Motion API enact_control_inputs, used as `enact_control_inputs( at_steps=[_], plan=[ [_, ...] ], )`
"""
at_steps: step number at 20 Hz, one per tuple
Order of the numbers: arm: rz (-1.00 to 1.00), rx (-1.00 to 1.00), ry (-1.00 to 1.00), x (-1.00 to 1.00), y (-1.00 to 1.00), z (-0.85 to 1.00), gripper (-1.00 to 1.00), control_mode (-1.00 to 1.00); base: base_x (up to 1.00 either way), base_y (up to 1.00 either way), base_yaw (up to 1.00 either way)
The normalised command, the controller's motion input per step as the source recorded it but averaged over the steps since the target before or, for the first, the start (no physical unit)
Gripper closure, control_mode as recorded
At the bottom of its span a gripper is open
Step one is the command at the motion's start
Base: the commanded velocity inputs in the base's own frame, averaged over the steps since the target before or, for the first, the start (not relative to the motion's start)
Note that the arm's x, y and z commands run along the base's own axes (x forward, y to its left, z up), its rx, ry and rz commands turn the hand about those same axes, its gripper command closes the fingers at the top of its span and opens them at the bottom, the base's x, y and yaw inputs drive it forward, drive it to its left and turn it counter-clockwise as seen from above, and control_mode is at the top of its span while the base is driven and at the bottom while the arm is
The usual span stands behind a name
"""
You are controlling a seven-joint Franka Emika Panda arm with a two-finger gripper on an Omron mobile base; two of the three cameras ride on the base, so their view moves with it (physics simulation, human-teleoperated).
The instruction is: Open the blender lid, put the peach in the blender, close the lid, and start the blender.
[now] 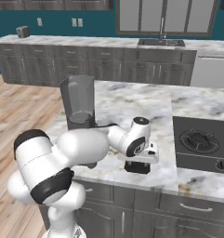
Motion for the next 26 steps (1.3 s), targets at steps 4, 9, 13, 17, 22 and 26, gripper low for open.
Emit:
enact_control_inputs(
  at_steps=[4,9,13,17,22,26],
  plan=[
    [0.01,0.0,-0.06,0.09,0.01,-0.33,1.0,-1.0,0.0,0.0,0.0],
    [0.0,0.01,0.0,0.08,0.03,-0.32,1.0,-1.0,0.0,0.0,0.0],
    [0.0,0.01,0.0,0.14,0.16,-0.15,1.0,-1.0,0.0,0.0,0.0],
    [0.0,0.0,-0.01,0.01,0.16,-0.05,-1.0,-1.0,0.0,0.0,0.0],
    [0.0,0.0,-0.04,0.0,0.18,0.12,-1.0,-1.0,0.0,0.0,0.0],
    [0.0,0.0,-0.11,0.0,0.18,0.46,-1.0,-1.0,0.0,0.0,0.0]
  ],
)
